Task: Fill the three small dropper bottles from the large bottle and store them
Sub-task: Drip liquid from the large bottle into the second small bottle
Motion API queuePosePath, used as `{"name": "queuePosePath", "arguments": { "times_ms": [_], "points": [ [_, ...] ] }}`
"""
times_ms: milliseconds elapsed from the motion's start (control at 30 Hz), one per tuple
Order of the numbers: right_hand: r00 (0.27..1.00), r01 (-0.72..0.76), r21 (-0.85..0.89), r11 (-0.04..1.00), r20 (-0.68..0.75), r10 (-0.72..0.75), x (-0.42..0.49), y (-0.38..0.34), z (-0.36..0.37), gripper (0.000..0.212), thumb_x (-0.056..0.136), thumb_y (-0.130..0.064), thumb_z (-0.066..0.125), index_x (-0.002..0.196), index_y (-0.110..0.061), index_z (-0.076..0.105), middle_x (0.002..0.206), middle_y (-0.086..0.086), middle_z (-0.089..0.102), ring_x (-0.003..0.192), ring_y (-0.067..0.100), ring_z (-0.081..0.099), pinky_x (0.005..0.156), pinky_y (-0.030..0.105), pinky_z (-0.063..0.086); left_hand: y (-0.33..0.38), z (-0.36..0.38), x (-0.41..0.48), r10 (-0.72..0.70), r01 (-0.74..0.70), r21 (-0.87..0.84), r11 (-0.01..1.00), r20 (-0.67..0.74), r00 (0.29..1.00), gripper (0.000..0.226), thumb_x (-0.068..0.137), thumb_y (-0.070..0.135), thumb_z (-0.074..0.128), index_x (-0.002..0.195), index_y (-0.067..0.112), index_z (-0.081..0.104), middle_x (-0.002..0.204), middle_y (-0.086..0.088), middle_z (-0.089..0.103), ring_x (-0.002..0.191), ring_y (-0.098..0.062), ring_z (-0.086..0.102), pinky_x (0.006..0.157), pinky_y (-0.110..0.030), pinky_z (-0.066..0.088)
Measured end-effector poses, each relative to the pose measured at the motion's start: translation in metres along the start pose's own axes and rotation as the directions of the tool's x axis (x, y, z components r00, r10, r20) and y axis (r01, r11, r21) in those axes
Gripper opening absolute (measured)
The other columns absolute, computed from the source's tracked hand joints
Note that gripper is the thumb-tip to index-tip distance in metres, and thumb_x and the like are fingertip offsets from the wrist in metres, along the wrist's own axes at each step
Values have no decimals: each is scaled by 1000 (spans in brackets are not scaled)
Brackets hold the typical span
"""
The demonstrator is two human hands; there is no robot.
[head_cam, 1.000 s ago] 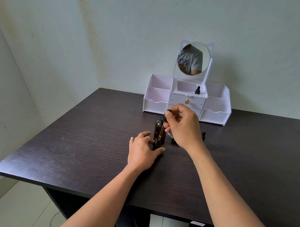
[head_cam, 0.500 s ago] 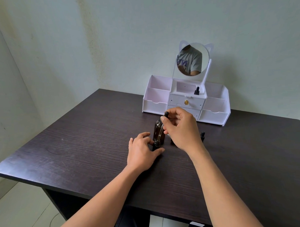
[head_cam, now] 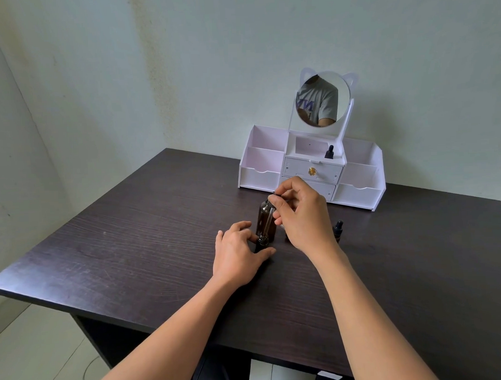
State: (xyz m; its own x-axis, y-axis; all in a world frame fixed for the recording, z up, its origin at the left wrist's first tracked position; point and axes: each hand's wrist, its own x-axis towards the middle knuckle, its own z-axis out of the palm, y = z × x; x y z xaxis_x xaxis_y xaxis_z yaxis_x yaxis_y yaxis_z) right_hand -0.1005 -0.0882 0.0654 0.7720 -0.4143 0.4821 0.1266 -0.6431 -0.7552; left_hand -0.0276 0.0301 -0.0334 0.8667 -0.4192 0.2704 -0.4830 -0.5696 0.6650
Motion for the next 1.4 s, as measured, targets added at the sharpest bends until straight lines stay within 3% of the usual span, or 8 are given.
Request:
{"name": "queuePosePath", "arguments": {
  "times_ms": [133, 300, 533, 800, 933, 1167, 1300, 1400],
  "points": [
    [1000, -12, 13, 1000, 21, 12, 0, -2, -1, 16, 94, -16, 68, 107, -20, 59, 85, -6, 69, 63, 9, 69, 67, 39, 62, 0, 1, 1, 0, 0, -3, 1000, 8, 1000, 39, 76, 58, 75, 98, 27, 73, 147, 10, 46, 134, -11, 42, 120, -47, 11],
    [1000, -13, 5, 1000, 13, 13, 0, -1, 0, 7, 94, -16, 68, 96, -16, 62, 79, -7, 66, 62, 9, 69, 66, 41, 61, 0, 0, 0, 0, 0, -4, 1000, 0, 1000, 38, 75, 58, 75, 97, 27, 72, 147, 9, 46, 134, -11, 42, 120, -46, 11],
    [999, -36, 23, 999, 36, 35, 1, -3, -2, 35, 93, -19, 69, 125, -21, 55, 95, -1, 71, 68, 7, 70, 66, 27, 61, 2, -1, -1, -15, 15, -11, 1000, 8, 1000, 37, 75, 58, 76, 96, 28, 72, 147, 10, 46, 135, -12, 41, 120, -46, 11],
    [968, 43, 189, 981, -250, 6, 22, -16, -17, 11, 97, -15, 63, 108, -13, 62, 89, 3, 70, 64, 19, 71, 66, 33, 60, 4, -5, -2, -23, 23, -35, 999, 19, 1000, 39, 75, 56, 77, 98, 25, 72, 146, 11, 46, 134, -10, 41, 122, -44, 10],
    [955, 104, 170, 980, -292, -51, 32, -20, -19, 5, 98, -16, 61, 103, -16, 61, 84, -8, 67, 66, 21, 71, 68, 39, 61, 5, -6, -2, -26, 27, -38, 999, 31, 999, 38, 76, 56, 76, 99, 25, 72, 147, 11, 45, 135, -10, 40, 122, -44, 10],
    [971, 100, 120, 988, -228, -71, 37, -13, -12, 7, 98, -14, 60, 101, -20, 59, 81, -12, 66, 68, 20, 70, 70, 43, 61, 4, -5, -1, -30, 31, -27, 999, 40, 999, 38, 76, 57, 76, 98, 26, 71, 148, 11, 44, 135, -11, 40, 122, -46, 11],
    [988, 44, 71, 997, -150, -33, 39, -5, -6, 7, 99, -18, 60, 105, -21, 61, 94, -1, 69, 80, 21, 72, 71, 38, 62, 3, -4, -1, -25, 26, -19, 999, 32, 999, 36, 76, 57, 76, 97, 27, 71, 147, 11, 45, 135, -11, 41, 122, -47, 11],
    [994, 18, 0, 1000, -107, -18, 39, 1, -4, 13, 98, -20, 61, 111, -18, 65, 105, -1, 69, 77, 1, 68, 70, 19, 58, 3, -4, 0, -24, 24, -12, 1000, 33, 999, 37, 76, 58, 75, 97, 28, 71, 148, 11, 44, 136, -11, 40, 122, -47, 11]
  ]
}}
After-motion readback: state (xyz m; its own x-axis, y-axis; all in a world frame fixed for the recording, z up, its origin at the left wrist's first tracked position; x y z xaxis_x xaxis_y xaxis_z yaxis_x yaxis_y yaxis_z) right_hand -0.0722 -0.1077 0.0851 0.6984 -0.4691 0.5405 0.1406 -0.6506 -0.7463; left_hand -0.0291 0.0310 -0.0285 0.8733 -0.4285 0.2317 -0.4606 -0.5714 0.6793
